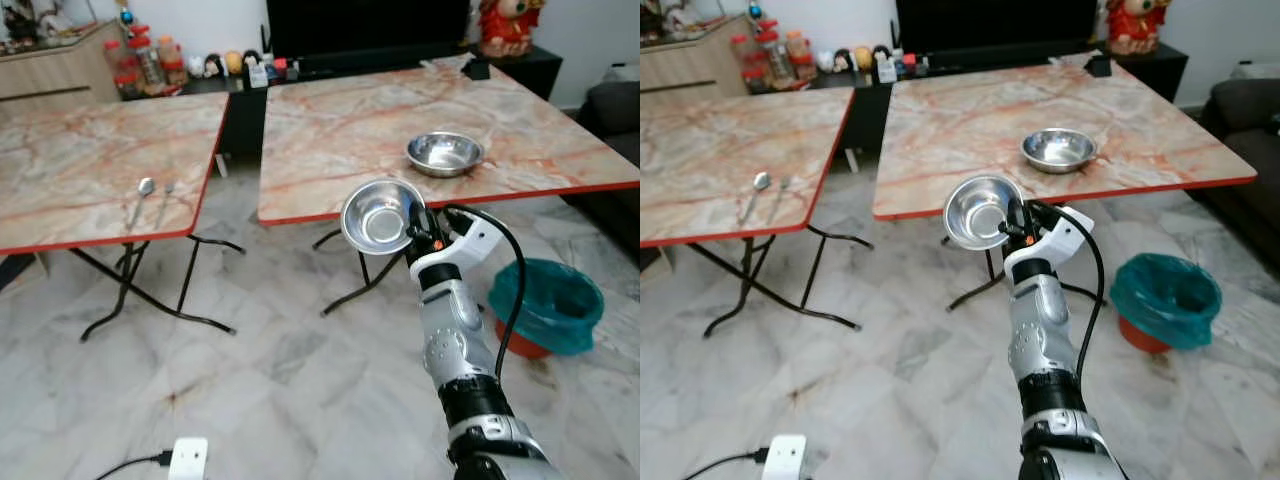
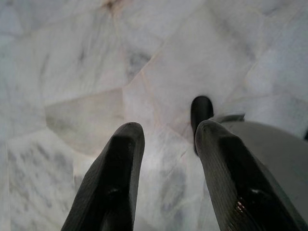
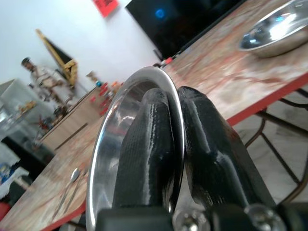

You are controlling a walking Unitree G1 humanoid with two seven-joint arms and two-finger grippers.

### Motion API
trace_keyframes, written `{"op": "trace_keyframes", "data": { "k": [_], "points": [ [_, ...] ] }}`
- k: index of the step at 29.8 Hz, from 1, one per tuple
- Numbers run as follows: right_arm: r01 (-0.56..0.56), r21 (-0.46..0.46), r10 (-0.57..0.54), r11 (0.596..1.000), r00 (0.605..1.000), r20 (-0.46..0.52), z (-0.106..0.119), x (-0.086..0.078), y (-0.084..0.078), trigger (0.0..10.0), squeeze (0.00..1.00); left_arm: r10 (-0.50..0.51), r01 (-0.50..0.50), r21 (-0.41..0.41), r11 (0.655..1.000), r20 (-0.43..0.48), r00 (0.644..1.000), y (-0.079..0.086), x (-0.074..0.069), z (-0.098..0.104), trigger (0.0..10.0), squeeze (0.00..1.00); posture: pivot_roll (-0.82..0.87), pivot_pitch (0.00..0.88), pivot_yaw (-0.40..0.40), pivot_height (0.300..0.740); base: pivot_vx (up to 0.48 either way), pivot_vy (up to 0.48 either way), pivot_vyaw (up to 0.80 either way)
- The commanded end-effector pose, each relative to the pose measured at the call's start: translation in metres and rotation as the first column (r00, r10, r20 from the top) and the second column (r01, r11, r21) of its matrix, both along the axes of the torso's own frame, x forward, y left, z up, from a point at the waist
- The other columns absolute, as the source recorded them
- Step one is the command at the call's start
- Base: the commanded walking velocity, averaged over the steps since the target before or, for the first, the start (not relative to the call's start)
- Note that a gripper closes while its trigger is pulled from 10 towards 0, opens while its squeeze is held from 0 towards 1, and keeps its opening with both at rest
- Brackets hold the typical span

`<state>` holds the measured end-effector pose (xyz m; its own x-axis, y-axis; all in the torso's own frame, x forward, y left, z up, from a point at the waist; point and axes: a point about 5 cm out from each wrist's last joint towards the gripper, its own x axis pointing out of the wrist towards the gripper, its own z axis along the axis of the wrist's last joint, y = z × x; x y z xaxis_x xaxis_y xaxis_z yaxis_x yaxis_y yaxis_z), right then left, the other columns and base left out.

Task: Setting the table

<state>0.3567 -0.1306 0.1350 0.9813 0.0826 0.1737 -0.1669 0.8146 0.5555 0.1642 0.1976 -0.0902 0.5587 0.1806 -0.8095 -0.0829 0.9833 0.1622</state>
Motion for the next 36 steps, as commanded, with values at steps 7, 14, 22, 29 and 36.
{"op": "trace_keyframes", "data": {
  "k": [7,14,22,29,36],
  "points": [
    [-0.014,-0.014,0.014,1.000,1.000,0.026,0.0096,0.0038,0.0062,10.0,0.00,0.013,-0.013,0.003,1.000,0.008,1.000,0.0044,0.0013,0.0013,10.0,0.00,0.05,0.005,0.067,0.740,0.425,0.000,0.00],
    [-0.013,-0.024,0.013,1.000,0.999,0.032,0.0107,0.0041,0.0075,10.0,0.00,0.010,-0.010,0.004,1.000,0.011,1.000,0.0041,0.0027,0.0018,10.0,0.00,0.05,0.004,0.067,0.740,0.439,0.000,0.00],
    [-0.007,-0.018,0.008,1.000,1.000,0.030,0.0107,0.0044,0.0050,10.0,0.00,0.009,-0.009,0.002,1.000,0.011,1.000,0.0036,0.0033,0.0020,10.0,0.00,0.05,0.003,0.064,0.740,0.444,0.000,0.00],
    [-0.011,-0.030,0.012,0.999,0.999,0.039,0.0124,0.0044,0.0058,10.0,0.00,0.008,-0.008,0.000,1.000,0.011,1.000,0.0022,0.0033,0.0017,10.0,0.00,0.04,0.004,0.062,0.740,0.448,0.000,0.00],
    [-0.001,-0.025,0.002,1.000,0.999,0.050,0.0146,0.0048,0.0050,10.0,0.00,0.004,-0.004,0.002,1.000,0.010,1.000,0.0026,0.0037,0.0019,10.0,0.00,0.04,0.002,0.065,0.740,0.449,0.000,0.58]
  ]
}}
